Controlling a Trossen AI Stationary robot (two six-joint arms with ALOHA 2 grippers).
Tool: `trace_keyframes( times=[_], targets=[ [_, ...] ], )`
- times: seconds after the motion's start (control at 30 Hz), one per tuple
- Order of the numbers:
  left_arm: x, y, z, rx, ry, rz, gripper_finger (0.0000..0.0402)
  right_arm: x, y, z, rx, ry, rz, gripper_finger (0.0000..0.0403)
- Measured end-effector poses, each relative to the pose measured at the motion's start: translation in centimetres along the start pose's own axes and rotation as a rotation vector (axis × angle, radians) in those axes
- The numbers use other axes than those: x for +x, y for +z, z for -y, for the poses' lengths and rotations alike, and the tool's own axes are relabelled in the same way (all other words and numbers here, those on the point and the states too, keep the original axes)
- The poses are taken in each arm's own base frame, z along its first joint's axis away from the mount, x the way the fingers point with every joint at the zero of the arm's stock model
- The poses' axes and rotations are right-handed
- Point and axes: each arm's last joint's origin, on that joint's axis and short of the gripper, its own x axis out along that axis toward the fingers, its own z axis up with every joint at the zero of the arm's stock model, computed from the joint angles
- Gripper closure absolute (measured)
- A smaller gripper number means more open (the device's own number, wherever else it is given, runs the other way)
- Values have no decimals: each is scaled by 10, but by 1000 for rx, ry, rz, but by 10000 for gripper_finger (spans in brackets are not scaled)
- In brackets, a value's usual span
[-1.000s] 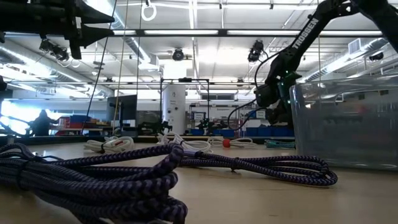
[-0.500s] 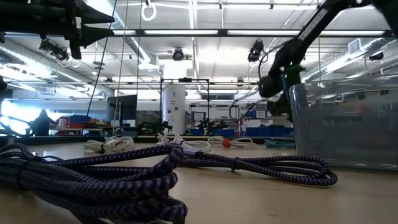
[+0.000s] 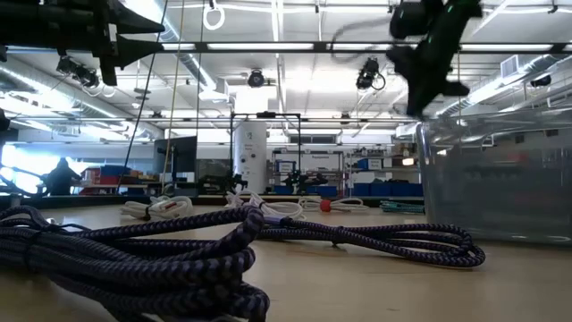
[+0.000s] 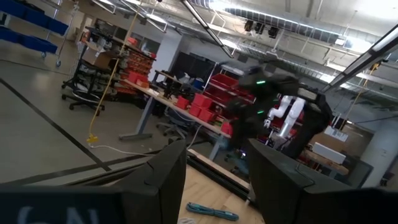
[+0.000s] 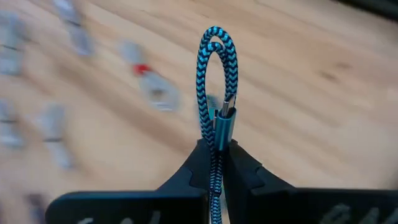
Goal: Pick and place USB-C Cables
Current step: Put the top blue charger cable into the gray bin
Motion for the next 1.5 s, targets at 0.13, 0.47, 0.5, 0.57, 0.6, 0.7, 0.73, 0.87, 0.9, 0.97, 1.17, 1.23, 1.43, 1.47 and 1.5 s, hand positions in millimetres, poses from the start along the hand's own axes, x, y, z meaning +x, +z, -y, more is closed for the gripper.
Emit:
trace_keyframes(
  times=[0.13,0.47,0.5,0.57,0.6,0.7,0.73,0.87,0.9,0.97,1.17,1.23,1.43,1.47,1.5],
  targets=[
    [0,0,0,0,1,0,230,-27,-30,-26,86,83,97,382],
    [0,0,0,4,1,1,230,-38,-93,-75,267,142,141,382],
    [0,0,0,4,2,0,230,-35,-99,-80,281,137,127,382],
    [0,0,0,4,2,0,230,-27,-110,-91,308,127,95,382],
    [0,0,0,4,2,0,230,-22,-115,-97,320,122,77,382],
    [0,0,0,4,2,0,230,-8,-132,-115,367,123,32,382],
    [0,0,0,4,2,0,230,-3,-138,-121,387,126,19,382],
    [0,0,0,4,2,0,230,14,-161,-143,467,145,-29,382],
    [0,0,0,4,2,0,230,18,-167,-147,487,144,-40,382],
    [0,0,0,4,2,0,230,24,-179,-152,530,120,-77,382],
    [0,-2,-1,12,7,-16,230,35,-219,-154,673,-37,-211,382],
    [0,-2,-1,14,9,-20,230,37,-231,-151,731,-116,-240,382],
    [0,-3,-1,20,13,-32,230,47,-237,-149,733,-240,-300,382],
    [0,-3,-1,20,13,-32,230,49,-235,-147,734,-263,-287,382],
    [0,-3,-1,20,13,-32,230,50,-234,-145,733,-285,-277,382]
  ],
)
